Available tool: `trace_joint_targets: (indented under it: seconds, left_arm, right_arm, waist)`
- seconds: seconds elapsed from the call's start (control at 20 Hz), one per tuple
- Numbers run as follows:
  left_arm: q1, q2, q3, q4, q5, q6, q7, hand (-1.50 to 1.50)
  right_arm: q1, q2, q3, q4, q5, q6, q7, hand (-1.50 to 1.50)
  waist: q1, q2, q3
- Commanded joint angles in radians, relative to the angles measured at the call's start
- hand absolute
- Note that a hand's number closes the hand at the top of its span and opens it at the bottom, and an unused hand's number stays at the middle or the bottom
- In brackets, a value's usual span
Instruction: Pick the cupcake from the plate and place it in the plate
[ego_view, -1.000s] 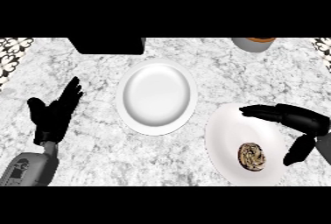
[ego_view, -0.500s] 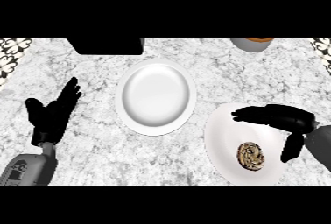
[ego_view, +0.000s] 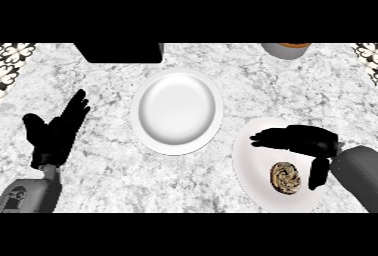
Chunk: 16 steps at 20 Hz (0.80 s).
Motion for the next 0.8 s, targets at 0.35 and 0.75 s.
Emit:
trace_joint_targets:
  seconds: [0.35,0.75]
  left_arm:
    - [-0.039,-0.018,0.041,-0.003,-0.034,-0.027,0.056,0.00]
    - [0.023,-0.055,0.023,-0.041,-0.069,0.001,0.034,0.00]
  right_arm:
    - [0.000,0.107,-0.057,0.036,0.175,0.038,-0.031,-1.50]
    - [0.059,0.053,0.016,-0.064,0.238,0.031,-0.128,1.50]
  waist:
    - [0.000,0.001,0.000]
    - [-0.001,-0.001,0.000]
